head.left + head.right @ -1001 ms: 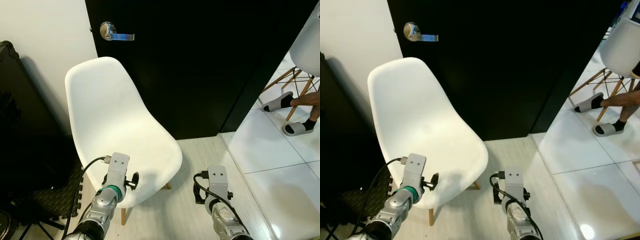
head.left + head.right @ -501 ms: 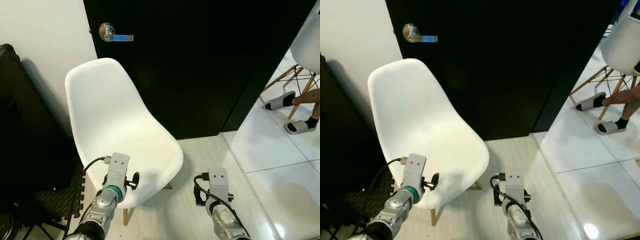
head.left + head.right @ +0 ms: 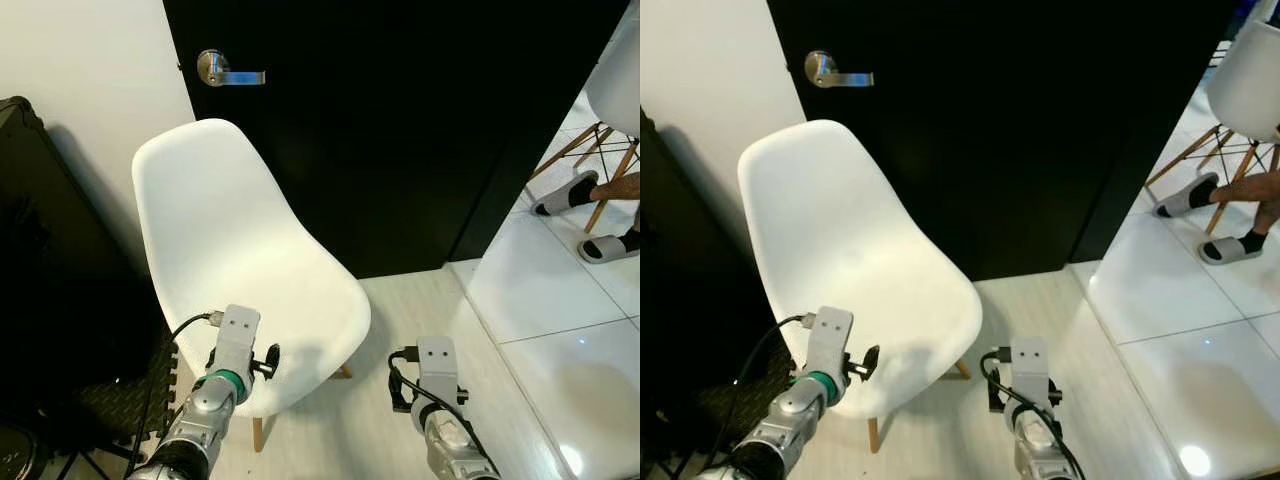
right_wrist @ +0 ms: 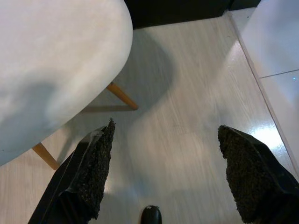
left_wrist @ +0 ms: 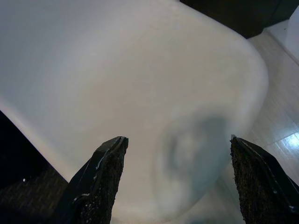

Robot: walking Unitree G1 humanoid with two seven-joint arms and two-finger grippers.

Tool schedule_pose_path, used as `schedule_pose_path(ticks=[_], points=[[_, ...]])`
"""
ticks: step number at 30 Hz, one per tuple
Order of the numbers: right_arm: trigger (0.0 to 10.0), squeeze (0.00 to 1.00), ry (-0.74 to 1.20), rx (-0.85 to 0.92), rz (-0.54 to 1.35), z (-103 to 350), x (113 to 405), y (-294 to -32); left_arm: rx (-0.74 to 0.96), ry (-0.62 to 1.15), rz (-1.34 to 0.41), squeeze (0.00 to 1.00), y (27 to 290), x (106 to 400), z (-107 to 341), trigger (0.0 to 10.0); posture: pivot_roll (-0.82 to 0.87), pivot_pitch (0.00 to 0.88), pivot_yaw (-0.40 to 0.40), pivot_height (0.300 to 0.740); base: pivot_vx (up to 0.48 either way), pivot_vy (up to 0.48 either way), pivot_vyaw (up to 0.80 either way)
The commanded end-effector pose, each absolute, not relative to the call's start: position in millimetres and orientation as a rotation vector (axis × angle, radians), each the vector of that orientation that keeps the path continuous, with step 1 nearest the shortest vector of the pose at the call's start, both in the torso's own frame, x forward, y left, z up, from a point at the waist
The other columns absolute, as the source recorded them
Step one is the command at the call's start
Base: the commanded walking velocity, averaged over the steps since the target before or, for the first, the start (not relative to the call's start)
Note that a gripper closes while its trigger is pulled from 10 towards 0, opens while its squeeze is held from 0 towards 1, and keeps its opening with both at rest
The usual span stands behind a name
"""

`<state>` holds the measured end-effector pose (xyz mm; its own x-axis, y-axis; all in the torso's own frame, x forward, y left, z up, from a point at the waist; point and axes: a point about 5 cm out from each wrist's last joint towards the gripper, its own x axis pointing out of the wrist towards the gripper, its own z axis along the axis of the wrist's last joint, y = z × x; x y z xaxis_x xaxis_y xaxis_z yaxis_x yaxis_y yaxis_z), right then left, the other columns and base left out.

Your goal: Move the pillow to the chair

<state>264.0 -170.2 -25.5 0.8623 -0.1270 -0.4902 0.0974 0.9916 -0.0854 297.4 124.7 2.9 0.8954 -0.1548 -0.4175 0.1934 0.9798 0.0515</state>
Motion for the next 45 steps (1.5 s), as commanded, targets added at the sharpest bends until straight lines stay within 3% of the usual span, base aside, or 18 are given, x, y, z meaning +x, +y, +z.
schedule_pose_path(ticks=[1,16,27,45], points=[[10.0,0.00,0.532,-0.057,-0.108,-29.1,260.5,-167.6,0.108,0.460,-0.184,0.00,127.2,293.5,-2.6,10.0,-0.01,0.000,0.115,0.740,0.000,0.000,0.00],[10.0,0.00,0.541,-0.067,-0.105,-30.7,258.3,-167.6,0.112,0.447,-0.131,0.00,138.3,292.2,-3.0,10.0,-0.01,0.000,0.095,0.740,0.000,0.000,0.00],[10.0,0.00,0.541,-0.075,-0.167,-27.6,260.0,-188.9,0.112,0.490,-0.134,0.00,135.6,285.4,-11.0,10.0,-0.05,0.000,0.111,0.740,0.000,0.000,0.00],[10.0,0.00,0.595,-0.099,-0.125,-40.5,245.0,-179.6,0.096,0.500,-0.100,0.00,141.8,278.6,-16.2,10.0,-0.02,0.000,0.073,0.740,0.000,0.000,0.00]])
